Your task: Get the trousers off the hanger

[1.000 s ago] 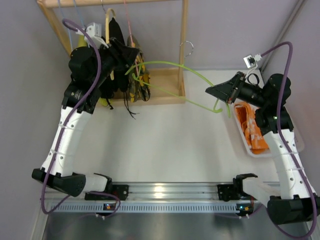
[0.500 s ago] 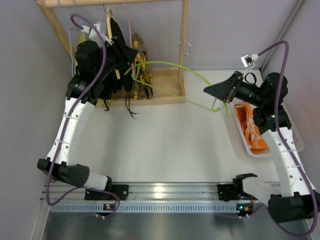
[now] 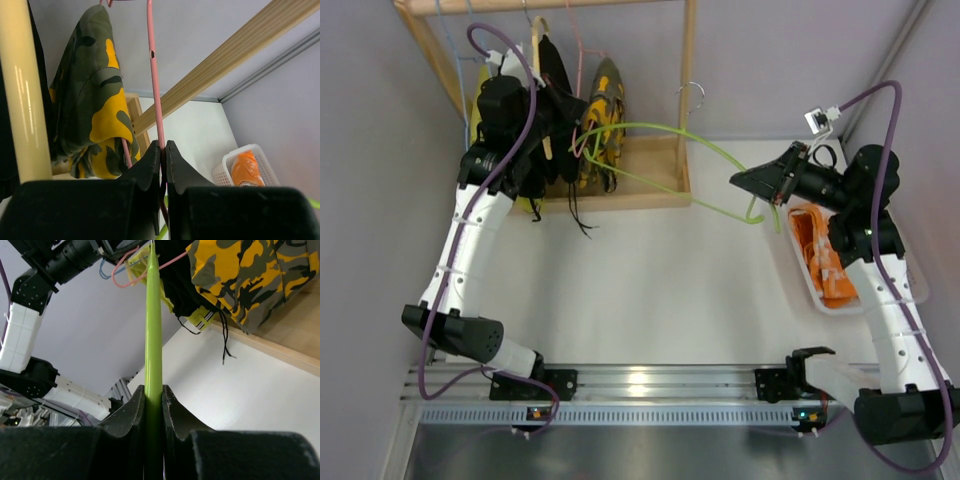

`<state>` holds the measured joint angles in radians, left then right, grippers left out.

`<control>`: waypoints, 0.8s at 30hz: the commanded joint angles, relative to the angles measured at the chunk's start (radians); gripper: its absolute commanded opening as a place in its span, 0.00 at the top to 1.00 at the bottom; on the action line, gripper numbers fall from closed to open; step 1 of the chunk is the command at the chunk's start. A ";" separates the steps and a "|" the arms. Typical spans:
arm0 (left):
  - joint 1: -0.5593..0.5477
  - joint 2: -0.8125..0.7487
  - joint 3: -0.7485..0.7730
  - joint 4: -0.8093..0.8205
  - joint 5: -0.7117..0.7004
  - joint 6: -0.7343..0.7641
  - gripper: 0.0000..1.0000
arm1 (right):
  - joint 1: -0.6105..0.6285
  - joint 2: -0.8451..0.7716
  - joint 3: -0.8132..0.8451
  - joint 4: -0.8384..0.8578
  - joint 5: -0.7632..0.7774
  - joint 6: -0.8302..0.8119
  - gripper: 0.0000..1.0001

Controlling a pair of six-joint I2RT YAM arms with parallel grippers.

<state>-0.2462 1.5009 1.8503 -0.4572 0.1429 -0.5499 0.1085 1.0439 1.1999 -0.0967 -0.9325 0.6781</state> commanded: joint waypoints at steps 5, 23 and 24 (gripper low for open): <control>0.016 -0.044 0.001 0.045 0.020 0.004 1.00 | -0.173 -0.010 0.107 0.156 -0.104 0.084 1.00; 0.016 -0.122 -0.051 0.120 0.066 0.037 0.41 | -0.271 -0.053 0.259 -0.133 0.136 -0.189 1.00; 0.016 -0.142 -0.056 0.126 0.054 0.042 0.36 | -0.264 -0.048 0.265 -0.147 0.153 -0.195 1.00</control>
<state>-0.2340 1.4456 1.8023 -0.4385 0.1940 -0.5392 -0.1574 1.0168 1.3972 -0.2325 -0.8787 0.5632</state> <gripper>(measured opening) 0.600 0.124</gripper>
